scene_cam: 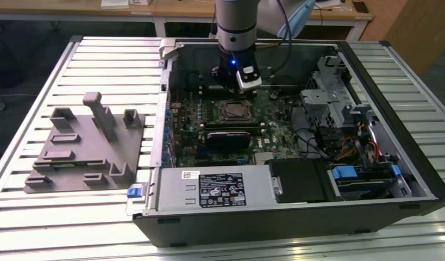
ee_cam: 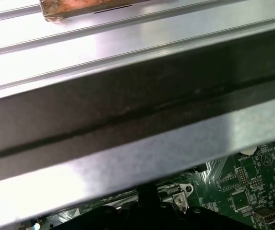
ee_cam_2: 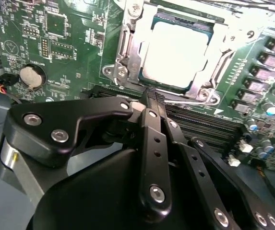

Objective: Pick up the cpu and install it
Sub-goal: 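Install the first cpu locking lever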

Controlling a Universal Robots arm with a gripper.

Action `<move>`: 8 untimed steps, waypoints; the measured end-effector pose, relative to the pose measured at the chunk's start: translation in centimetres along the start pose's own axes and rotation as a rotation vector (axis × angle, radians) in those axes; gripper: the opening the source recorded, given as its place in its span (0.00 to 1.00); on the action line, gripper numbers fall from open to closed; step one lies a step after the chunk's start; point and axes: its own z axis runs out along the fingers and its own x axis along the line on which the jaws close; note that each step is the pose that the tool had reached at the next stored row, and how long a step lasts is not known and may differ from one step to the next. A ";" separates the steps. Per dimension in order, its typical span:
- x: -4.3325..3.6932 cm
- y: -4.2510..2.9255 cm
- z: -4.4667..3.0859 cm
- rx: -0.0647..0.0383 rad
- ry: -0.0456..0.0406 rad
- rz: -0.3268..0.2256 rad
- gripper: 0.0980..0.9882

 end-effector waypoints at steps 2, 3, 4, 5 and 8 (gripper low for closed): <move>-0.01 0.00 0.08 -0.004 -0.0085 0.003 0.01; 0.00 -0.01 0.11 -0.006 -0.0126 0.004 0.01; 0.00 -0.01 0.15 -0.011 -0.0144 0.004 0.01; 0.00 -0.01 0.17 -0.014 -0.0147 0.004 0.01; 0.00 -0.01 0.17 -0.014 -0.0147 0.004 0.01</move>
